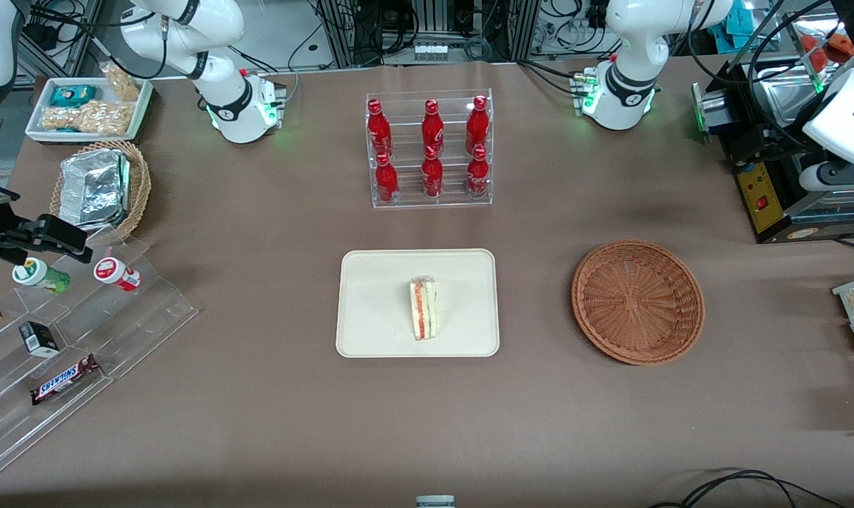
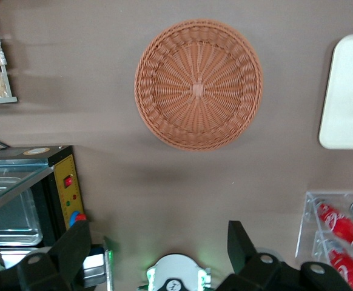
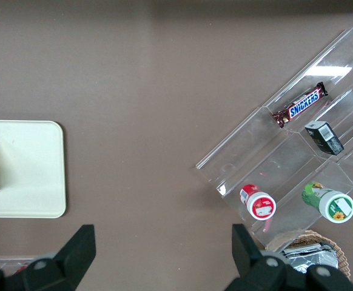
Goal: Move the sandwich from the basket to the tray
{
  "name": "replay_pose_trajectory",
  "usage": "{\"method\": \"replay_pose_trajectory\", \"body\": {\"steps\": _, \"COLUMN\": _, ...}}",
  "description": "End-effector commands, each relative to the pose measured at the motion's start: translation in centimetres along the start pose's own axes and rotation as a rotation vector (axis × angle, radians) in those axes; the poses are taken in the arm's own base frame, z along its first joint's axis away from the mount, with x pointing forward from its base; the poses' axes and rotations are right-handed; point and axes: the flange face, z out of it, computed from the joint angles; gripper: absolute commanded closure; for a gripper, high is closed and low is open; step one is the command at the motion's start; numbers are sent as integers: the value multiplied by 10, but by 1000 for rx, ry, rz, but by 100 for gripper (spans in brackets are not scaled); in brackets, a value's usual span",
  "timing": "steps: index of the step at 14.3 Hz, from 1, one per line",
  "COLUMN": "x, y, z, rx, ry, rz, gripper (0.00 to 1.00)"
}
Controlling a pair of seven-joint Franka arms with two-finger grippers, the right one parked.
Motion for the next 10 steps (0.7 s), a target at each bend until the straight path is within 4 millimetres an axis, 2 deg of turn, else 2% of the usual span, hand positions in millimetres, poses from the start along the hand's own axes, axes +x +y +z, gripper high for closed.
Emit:
{"method": "replay_pose_trajectory", "body": {"steps": 1, "x": 1, "y": 3, "z": -9, "rx": -26, "ry": 43, "rz": -103, "gripper": 0}}
{"method": "replay_pose_trajectory", "body": {"steps": 4, "x": 3, "y": 5, "z": -8, "rx": -91, "ry": 35, "rz": -104, "gripper": 0}}
{"method": "replay_pose_trajectory", "body": {"steps": 10, "x": 7, "y": 5, "z": -8, "rx": -84, "ry": 54, "rz": -97, "gripper": 0}}
